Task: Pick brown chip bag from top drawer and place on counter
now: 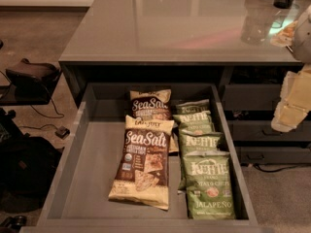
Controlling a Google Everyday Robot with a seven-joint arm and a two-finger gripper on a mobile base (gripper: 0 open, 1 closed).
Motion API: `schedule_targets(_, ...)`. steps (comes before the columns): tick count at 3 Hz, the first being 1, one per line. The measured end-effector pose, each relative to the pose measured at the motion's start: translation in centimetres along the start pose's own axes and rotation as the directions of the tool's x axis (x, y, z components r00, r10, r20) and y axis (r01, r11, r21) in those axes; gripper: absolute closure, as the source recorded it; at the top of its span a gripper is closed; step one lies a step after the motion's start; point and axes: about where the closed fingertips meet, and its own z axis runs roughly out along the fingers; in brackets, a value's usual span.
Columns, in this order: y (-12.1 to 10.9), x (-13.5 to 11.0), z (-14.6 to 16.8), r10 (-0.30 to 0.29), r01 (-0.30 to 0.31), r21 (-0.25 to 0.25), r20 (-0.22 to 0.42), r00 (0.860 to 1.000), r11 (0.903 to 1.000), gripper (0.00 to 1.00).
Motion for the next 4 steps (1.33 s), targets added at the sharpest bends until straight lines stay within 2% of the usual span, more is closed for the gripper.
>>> schedule_targets(1,0.0,0.0,0.0,0.000,0.000,0.000,0.000,1.000,1.0000,0.00)
schedule_targets(2,0.1,-1.2,1.6,-0.070,0.070,-0.011,-0.020,0.997,0.9975,0.00)
schedule_targets(3,0.2,-3.2,4.6,-0.177,0.176,-0.052,-0.015,0.984,0.9830,0.00)
schedule_targets(4,-0.3,-4.8,7.5,-0.246,0.245,-0.069,-0.001,0.969,0.9669,0.00)
